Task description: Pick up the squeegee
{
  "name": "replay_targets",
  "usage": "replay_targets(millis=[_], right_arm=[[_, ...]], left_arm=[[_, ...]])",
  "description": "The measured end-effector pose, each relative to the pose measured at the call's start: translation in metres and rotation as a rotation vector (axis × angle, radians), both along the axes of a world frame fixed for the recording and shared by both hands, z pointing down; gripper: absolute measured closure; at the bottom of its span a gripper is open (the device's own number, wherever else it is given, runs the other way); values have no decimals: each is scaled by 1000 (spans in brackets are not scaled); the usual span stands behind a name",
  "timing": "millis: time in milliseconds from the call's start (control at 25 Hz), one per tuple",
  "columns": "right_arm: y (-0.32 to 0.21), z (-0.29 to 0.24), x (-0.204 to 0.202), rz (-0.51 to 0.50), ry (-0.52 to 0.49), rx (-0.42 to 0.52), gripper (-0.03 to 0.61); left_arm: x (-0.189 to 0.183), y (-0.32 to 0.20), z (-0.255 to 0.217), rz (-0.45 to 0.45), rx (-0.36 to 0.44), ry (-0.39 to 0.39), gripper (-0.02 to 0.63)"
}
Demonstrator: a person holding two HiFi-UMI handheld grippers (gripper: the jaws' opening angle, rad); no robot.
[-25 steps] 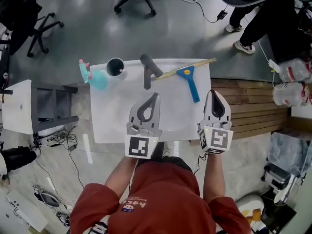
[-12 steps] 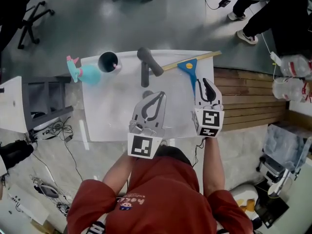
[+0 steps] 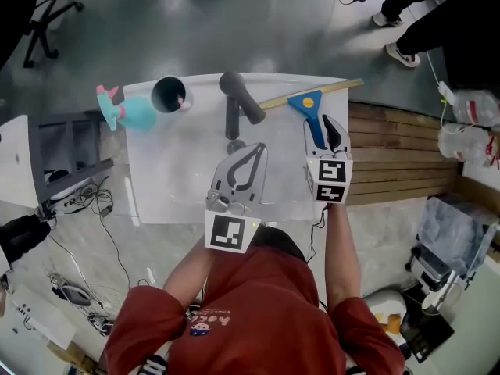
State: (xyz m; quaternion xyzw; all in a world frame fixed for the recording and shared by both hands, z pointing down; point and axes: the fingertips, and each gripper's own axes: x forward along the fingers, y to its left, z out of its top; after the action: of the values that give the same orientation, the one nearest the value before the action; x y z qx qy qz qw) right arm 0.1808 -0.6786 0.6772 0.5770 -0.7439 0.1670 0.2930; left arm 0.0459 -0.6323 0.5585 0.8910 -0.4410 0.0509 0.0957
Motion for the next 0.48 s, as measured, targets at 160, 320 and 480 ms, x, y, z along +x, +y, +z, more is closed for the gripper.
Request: replay_targets(millis=[160, 320, 480], right_arm=[[0, 17, 0, -8, 12, -41, 403], [2, 26, 0, -4, 16, -56, 405], [1, 29, -2, -5, 13, -49, 412]], left_arm=[[-2, -4, 4, -47, -37, 47, 598], [-1, -6, 7, -46, -40, 45, 598], [0, -6, 9, -34, -32, 35, 598]])
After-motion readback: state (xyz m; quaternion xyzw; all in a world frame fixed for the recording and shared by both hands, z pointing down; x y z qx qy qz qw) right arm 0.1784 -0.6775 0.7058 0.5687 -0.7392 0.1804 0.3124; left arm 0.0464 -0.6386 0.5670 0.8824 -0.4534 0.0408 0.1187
